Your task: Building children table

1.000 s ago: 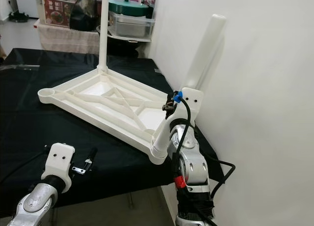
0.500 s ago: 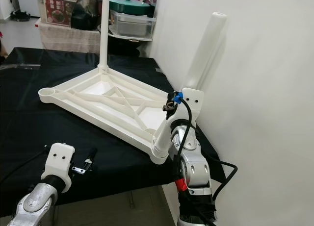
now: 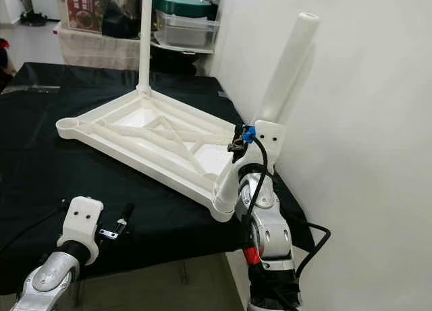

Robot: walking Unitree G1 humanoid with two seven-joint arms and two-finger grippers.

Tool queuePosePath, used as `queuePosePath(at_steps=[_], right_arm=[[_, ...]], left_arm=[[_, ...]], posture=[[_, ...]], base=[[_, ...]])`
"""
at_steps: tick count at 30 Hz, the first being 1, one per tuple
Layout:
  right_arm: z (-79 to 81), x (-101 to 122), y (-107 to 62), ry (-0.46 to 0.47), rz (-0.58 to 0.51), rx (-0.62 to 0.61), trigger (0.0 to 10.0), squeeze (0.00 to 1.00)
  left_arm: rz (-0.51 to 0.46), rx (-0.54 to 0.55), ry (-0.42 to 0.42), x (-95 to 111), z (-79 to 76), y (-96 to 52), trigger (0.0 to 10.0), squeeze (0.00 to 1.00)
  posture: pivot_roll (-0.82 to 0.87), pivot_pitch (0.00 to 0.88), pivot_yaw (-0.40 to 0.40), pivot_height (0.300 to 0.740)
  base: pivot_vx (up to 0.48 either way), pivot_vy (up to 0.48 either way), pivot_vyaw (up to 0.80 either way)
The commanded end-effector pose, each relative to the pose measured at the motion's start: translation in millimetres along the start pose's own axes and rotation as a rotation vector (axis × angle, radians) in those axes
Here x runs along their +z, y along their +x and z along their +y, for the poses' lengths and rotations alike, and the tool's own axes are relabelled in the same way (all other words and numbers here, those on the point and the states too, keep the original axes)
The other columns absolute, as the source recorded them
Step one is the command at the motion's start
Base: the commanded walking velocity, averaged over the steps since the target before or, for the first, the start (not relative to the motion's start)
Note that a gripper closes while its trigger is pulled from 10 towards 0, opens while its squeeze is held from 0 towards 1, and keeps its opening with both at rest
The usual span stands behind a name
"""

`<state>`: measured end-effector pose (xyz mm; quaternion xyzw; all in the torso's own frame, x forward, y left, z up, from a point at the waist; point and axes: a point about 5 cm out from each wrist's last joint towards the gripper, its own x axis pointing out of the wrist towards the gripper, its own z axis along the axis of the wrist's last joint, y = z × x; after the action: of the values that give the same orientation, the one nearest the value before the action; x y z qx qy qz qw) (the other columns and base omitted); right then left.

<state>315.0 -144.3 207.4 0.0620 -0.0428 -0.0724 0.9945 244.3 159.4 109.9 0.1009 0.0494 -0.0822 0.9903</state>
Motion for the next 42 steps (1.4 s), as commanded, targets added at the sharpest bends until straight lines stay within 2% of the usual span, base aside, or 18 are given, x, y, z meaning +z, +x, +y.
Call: queuePosePath(at_steps=[1, 5, 7, 9, 18, 23, 25, 27, 30, 31, 32, 33, 34, 35, 36, 40, 42], right_arm=[[-26.1, -29.9, 1.4, -0.113, 0.142, -0.098, 10.0, 0.0], [-24.4, -40.3, 0.4, -0.107, 0.21, -0.076, 10.0, 0.0], [-24.4, -40.3, 0.4, -0.107, 0.21, -0.076, 10.0, 0.0], [-20.7, -51.3, -0.8, -0.098, 0.283, -0.038, 10.0, 0.0], [-23.7, -60.3, 5.2, -0.064, 0.356, -0.008, 10.0, 0.0], [-26.9, -60.9, 7.9, -0.058, 0.365, -0.01, 10.0, 0.0], [-34.0, -60.6, 14.0, -0.027, 0.36, -0.01, 10.0, 0.0], [-31.2, -53.7, 18.8, -0.009, 0.282, 0.088, 10.0, 0.0], [-29.8, -51.8, 19.5, -0.009, 0.261, 0.116, 10.0, 0.0], [-18.7, -44.4, 16.1, 0.029, 0.217, 0.262, 10.0, 0.0], [7.3, -25.0, -5.7, 0.11, 0.139, 0.66, 10.0, 0.0], [7.3, -25.0, -5.7, 0.11, 0.139, 0.66, 10.0, 0.0], [14.2, -19.3, -15.5, 0.123, 0.115, 0.786, 10.0, 0.0], [14.2, -19.3, -15.5, 0.123, 0.115, 0.786, 10.0, 0.0], [17.3, -15.5, -22.1, 0.125, 0.094, 0.864, 10.0, 0.0], [21.0, -9.4, -27.7, 0.149, 0.067, 0.945, 10.0, 0.0], [29.1, -2.9, -33.6, 0.176, 0.055, 1.038, 10.0, 0.0]], left_arm=[[0.017, -0.017, -0.013, -4.9, -3.8, 0.0, 10.0, 0.0], [0.018, -0.018, -0.013, -5.5, -4.0, -0.1, 10.0, 0.0], [0.018, -0.018, -0.013, -5.5, -4.0, -0.1, 10.0, 0.0], [0.019, -0.016, -0.013, -5.9, -3.9, -0.2, 10.0, 0.0], [0.021, -0.016, -0.015, -6.3, -3.8, -0.5, 10.0, 0.0], [0.022, -0.017, -0.015, -6.4, -3.9, -0.7, 10.0, 0.0], [0.024, -0.017, -0.017, -6.7, -4.2, -1.3, 10.0, 0.0], [0.026, -0.016, -0.018, -7.2, -4.2, -1.7, 10.0, 0.0], [0.027, -0.015, -0.019, -7.3, -4.2, -1.7, 10.0, 0.0], [0.028, -0.016, -0.019, -7.4, -4.2, -2.0, 10.0, 0.0], [0.031, -0.017, -0.02, -7.7, -4.1, -2.4, 10.0, 0.0], [0.031, -0.017, -0.02, -7.7, -4.1, -2.4, 10.0, 0.0], [0.032, -0.018, -0.02, -7.8, -3.9, -2.7, 10.0, 0.0], [0.032, -0.018, -0.02, -7.8, -3.9, -2.7, 10.0, 0.0], [0.033, -0.019, -0.02, -8.0, -3.9, -2.8, 10.0, 0.0], [0.036, -0.021, -0.019, -8.3, -3.9, -3.1, 10.0, 0.0], [0.037, -0.018, -0.018, -8.3, -3.0, -3.4, 10.0, 0.0]], posture=[[0.11, 0.0, -0.152, 0.74], [0.11, 0.0, -0.155, 0.74], [0.11, 0.0, -0.155, 0.74], [0.12, 0.0, -0.157, 0.74], [0.12, 0.0, -0.16, 0.74], [0.12, 0.0, -0.16, 0.74], [0.12, 0.0, -0.165, 0.74], [0.12, 0.0, -0.165, 0.74], [0.12, 0.0, -0.165, 0.74], [0.13, 0.0, -0.167, 0.74], [0.12, 0.0, -0.166, 0.74], [0.12, 0.0, -0.166, 0.74], [0.12, 0.0, -0.165, 0.74], [0.12, 0.0, -0.165, 0.74], [0.12, 0.0, -0.165, 0.74], [0.13, 0.0, -0.17, 0.74], [0.14, 0.0, -0.172, 0.74]], base=[[0.0, 0.0, 0.0], [0.0, 0.0, 0.0], [0.0, 0.0, 0.0], [0.0, 0.0, 0.0], [0.0, 0.0, 0.0], [0.0, 0.0, 0.0], [0.0, 0.0, 0.0], [0.0, 0.0, 0.0], [0.0, 0.0, 0.0], [0.0, 0.0, 0.0], [0.0, 0.0, 0.0], [0.0, 0.0, 0.0], [0.0, 0.0, 0.0], [0.0, 0.0, 0.0], [0.0, 0.0, 0.0], [0.0, 0.0, 0.0], [0.0, 0.0, 0.0]])
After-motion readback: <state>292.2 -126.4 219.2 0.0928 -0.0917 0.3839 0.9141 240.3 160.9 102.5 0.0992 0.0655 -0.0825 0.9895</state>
